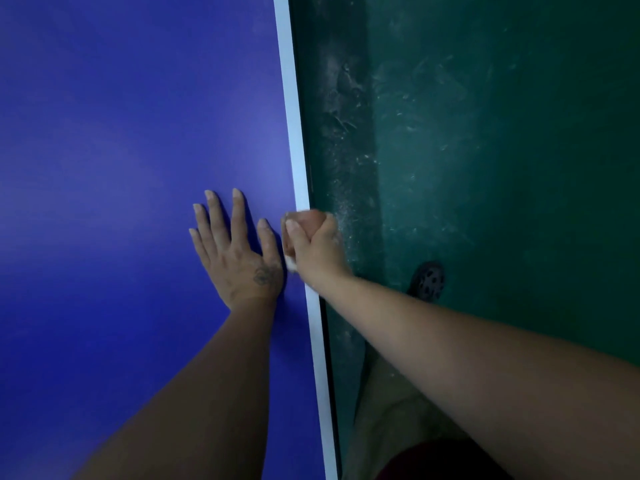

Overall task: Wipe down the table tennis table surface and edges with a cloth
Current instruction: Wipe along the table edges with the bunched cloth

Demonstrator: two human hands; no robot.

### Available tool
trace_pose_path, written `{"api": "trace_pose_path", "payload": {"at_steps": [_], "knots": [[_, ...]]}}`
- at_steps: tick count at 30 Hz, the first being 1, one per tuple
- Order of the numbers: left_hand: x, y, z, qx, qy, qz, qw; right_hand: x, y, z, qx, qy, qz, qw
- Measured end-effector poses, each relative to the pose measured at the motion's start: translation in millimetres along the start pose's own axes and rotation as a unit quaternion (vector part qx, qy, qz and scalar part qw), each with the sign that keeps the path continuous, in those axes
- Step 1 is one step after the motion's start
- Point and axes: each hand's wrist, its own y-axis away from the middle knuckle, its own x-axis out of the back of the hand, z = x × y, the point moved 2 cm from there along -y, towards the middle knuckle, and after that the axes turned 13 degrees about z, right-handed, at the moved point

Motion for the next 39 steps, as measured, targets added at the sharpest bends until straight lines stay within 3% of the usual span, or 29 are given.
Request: {"api": "trace_pose_path", "payload": {"at_steps": [6,11,16,22,27,32,36,39], "knots": [[-1,0,-1,-0.01,-0.004,0.006,1.0,4,-45,-53,0.01,-0.015,0.002,1.0],[-2,2,-6,-0.013,-0.004,-0.004,1.0,16,-9,-22,0.033,-0.017,-0.012,0.999],[-3,1,-6,-0.004,-0.009,-0.023,1.0,8,6,-16,-0.008,-0.018,0.017,1.0],[-2,-1,-6,0.006,-0.008,-0.054,0.998,9,-57,-97,0.01,0.011,0.025,1.0],[1,-18,0,0.027,0.05,-0.06,0.997,26,-131,-176,0.0,0.034,-0.028,0.999],[-34,-141,33,0.062,0.133,0.013,0.989,25,-98,-156,0.016,-0.002,-0.02,1.0],[-87,-282,81,-0.016,0.16,0.052,0.986,21,-68,-127,0.022,0.005,0.006,1.0],[-122,-375,107,-0.06,0.114,0.046,0.991,17,-71,-132,0.013,0.02,0.031,0.999]]}}
